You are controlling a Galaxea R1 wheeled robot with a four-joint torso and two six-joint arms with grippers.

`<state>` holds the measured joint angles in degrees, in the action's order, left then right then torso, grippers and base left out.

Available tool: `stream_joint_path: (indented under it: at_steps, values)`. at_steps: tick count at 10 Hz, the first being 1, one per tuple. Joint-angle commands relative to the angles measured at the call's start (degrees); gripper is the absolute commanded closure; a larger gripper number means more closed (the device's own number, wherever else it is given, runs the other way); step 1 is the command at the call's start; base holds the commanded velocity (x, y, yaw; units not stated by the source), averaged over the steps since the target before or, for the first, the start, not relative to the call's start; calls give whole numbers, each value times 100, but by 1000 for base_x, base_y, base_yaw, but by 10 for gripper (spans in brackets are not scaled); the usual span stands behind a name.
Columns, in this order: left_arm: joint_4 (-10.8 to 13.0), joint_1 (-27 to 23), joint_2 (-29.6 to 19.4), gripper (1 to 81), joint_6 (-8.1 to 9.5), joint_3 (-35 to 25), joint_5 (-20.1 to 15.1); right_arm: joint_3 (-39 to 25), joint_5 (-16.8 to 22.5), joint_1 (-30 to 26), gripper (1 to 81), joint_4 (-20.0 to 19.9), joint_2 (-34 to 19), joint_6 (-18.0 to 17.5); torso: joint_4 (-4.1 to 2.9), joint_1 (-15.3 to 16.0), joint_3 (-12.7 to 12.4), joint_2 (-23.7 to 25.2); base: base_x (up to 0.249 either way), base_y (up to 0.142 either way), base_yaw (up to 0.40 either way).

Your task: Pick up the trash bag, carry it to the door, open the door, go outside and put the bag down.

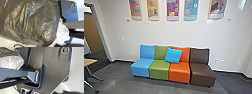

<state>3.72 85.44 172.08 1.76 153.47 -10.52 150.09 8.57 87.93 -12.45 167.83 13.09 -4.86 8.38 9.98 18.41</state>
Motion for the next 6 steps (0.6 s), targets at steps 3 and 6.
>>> stream_joint_path:
  at_steps: [3, 6]
  values:
    - [164, -287, 37, 811, -17, -18, -363, -7, 347, -236, 10, -47, -19, 18, 0, 0, 0, 0, 0, 0, 0]
    - [182, -287, 28, 811, -26, -10, -372, -7, 347, -210, 10, -39, -19, 18, 0, 0, 0, 0, 0, 0, 0]
